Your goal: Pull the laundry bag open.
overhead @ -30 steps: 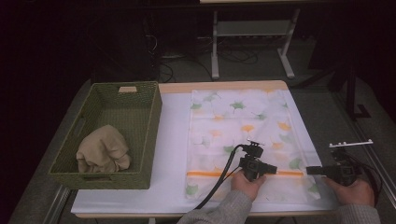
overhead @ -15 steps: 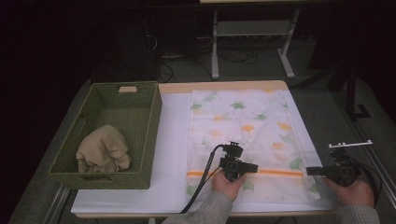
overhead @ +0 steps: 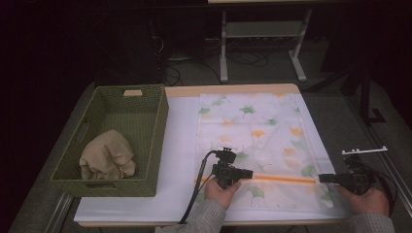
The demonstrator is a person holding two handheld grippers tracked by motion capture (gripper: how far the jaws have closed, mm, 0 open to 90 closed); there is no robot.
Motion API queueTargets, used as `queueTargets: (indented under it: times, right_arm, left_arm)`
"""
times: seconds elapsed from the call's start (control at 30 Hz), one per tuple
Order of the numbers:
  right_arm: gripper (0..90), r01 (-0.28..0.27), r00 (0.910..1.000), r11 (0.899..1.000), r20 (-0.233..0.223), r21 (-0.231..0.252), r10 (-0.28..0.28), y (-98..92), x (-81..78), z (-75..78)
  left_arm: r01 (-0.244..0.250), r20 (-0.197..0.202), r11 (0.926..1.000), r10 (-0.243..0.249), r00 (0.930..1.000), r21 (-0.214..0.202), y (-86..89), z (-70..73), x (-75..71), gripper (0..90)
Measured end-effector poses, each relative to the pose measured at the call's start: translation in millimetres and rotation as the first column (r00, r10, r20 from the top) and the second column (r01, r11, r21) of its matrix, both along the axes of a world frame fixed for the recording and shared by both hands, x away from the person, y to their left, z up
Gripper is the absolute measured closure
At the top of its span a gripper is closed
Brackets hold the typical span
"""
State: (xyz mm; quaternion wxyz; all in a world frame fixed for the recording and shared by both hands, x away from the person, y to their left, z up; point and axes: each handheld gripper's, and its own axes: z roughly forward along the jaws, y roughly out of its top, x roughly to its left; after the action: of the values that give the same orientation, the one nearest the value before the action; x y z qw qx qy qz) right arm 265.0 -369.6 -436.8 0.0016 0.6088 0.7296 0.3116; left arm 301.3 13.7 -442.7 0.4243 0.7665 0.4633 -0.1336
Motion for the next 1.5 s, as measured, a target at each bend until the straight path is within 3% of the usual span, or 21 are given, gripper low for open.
queueTargets:
  times: [0.53,0.9,1.5]
  right_arm:
    - [83.9,0.008,0.9999,1.0,0.011,-0.007,-0.008,-2.6,-1.9,0.5]
    - [84.1,0.026,0.9995,0.999,0.017,-0.031,-0.026,-6.2,-4.3,2.1]
    - [84.2,0.063,0.9977,0.995,0.03,-0.083,-0.061,-17.8,-5.0,3.2]
  left_arm:
    - [-0.029,0.006,0.9995,0.029,0.9996,0.016,28.7,2.2,-1.1,89.6]
    - [-0.082,0.015,0.9963,0.081,0.9966,0.027,59.8,5.9,0.1,89.6]
    - [-0.177,0.046,0.9813,0.174,0.9837,0.077,109.6,11.6,-8.0,89.7]
